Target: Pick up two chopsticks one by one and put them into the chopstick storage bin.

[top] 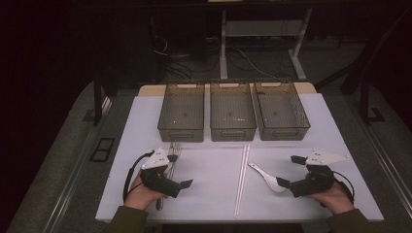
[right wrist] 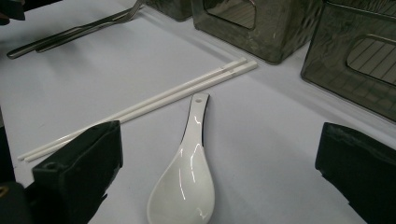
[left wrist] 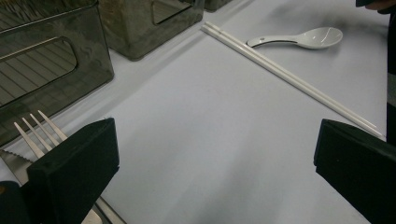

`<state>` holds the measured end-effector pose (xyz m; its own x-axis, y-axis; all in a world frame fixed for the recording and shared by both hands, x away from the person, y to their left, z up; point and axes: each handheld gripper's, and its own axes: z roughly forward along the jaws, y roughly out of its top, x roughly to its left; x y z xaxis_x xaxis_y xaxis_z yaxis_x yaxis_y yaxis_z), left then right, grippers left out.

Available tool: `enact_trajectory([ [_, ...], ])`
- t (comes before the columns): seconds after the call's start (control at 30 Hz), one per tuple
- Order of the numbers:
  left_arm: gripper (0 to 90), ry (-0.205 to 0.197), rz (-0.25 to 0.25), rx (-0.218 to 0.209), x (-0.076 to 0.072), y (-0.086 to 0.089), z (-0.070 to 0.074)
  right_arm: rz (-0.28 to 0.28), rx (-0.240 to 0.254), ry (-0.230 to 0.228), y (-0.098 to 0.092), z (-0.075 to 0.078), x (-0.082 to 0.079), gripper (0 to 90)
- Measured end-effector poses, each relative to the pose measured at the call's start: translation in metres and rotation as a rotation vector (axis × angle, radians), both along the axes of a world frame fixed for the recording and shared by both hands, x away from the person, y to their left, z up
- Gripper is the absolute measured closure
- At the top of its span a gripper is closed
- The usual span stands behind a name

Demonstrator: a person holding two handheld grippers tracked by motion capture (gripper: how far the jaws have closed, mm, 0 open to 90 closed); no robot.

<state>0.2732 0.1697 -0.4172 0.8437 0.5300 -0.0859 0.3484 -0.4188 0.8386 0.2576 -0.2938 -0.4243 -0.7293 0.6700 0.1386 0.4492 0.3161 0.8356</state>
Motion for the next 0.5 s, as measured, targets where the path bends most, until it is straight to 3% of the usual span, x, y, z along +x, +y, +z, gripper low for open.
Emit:
enact_trajectory([
  [0.5, 2.2, 0.021, -0.052, 0.014, -0.003, -0.034, -0.001, -0.008, 0.002, 0.003, -0.001, 0.0, 0.002, 0.9],
])
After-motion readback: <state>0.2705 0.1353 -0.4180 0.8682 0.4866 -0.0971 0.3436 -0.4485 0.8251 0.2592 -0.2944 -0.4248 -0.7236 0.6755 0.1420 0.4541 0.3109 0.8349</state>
